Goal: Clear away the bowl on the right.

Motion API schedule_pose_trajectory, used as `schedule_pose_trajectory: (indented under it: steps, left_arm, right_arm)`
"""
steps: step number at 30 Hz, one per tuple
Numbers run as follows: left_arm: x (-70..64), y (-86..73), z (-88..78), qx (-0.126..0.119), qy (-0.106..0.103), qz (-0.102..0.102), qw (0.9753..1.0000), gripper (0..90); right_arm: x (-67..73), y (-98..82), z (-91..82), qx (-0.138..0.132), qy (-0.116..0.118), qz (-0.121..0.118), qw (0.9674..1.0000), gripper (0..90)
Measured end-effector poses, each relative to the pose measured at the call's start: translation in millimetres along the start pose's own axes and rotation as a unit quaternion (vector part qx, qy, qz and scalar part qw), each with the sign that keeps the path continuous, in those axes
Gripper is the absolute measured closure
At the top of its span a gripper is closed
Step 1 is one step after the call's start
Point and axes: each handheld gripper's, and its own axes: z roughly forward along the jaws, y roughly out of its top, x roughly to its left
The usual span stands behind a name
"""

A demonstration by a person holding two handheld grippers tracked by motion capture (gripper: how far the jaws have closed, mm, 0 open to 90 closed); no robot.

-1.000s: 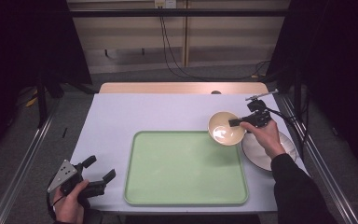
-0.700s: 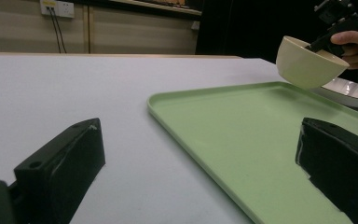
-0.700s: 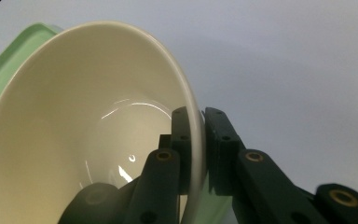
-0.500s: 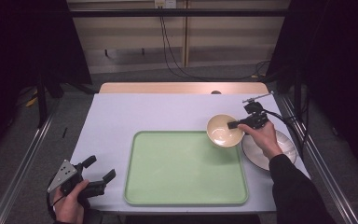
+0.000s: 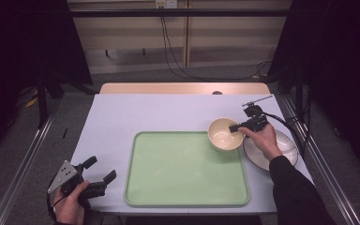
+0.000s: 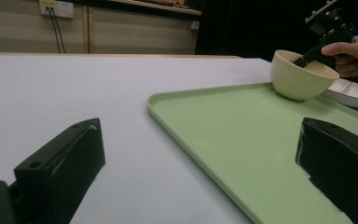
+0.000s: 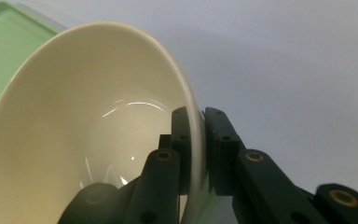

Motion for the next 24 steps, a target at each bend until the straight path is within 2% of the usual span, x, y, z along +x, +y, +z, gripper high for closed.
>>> schedule_pose_trajectory:
  steps: [6,10,14,21,24]
  left_arm:
    - [0.0,-0.1,-0.2,-0.001,0.000,-0.001,1.0000,1.3]
    - [0.0,-0.1,0.0,0.000,-0.001,-0.001,1.0000,1.3]
    - [-0.2,-0.1,-0.1,0.000,0.000,-0.001,1.0000,1.3]
    - [0.1,-0.1,0.1,0.000,0.000,-0.001,1.0000,1.3]
    - [0.0,0.0,0.0,0.000,-0.001,0.001,1.0000,1.3]
  right_arm:
    - [0.2,-1.2,5.4,0.006,-0.002,0.001,1.0000,83.2]
    - [-2.5,-2.9,5.9,0.006,0.005,0.012,0.9999,83.3]
    - [-4.4,-4.5,6.5,0.012,0.000,0.022,0.9997,83.7]
    - [-3.7,-5.2,8.5,0.014,-0.009,0.024,0.9996,83.9]
    - [-4.1,-5.5,9.3,0.007,-0.009,0.016,0.9998,83.9]
